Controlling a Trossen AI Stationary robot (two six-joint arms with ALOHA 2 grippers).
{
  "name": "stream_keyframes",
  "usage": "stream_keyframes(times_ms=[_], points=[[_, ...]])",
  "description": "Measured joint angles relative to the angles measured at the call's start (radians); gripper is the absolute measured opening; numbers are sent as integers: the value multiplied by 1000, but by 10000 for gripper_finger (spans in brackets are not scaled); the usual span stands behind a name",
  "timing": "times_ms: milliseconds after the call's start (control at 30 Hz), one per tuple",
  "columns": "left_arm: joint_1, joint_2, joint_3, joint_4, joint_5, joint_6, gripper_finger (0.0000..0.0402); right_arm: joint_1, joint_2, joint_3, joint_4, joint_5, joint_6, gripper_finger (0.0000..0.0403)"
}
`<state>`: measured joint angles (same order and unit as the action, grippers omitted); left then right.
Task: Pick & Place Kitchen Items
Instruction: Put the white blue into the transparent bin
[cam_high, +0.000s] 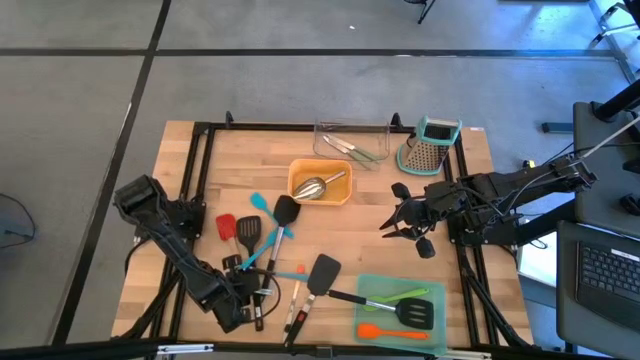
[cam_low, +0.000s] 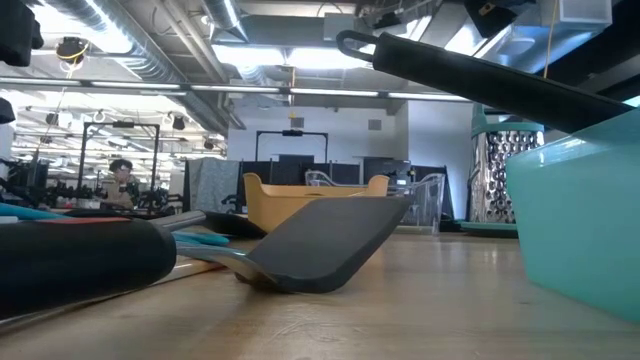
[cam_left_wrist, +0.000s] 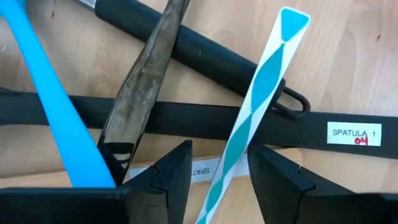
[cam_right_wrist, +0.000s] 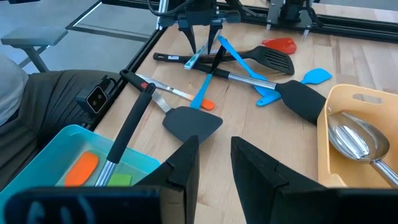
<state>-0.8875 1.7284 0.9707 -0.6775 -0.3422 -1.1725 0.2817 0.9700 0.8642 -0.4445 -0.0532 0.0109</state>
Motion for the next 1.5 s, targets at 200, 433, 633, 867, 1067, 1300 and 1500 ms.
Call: stream_keyframes(times_ms=[200,433,633,867,1067,1300,1500], points=[[6,39,5,7,3,13,141,0,0,0,0,0,0,94],[6,85,6,32,12,17,119,0,0,0,0,-1,0,94],[7,87,6,40,32,9,67,0,0,0,0,-2,0,94],[29,66,12,32,79,4,27,0,0,0,0,-2,0,94],[39,-6,61,-50,63,15,27,0,0,0,0,-1,0,94],[44,-68,122,-78,-19,76,27,0,0,0,0,-1,0,94],[120,-99,178,-81,-126,273,27,0,0,0,-1,-1,0,94]])
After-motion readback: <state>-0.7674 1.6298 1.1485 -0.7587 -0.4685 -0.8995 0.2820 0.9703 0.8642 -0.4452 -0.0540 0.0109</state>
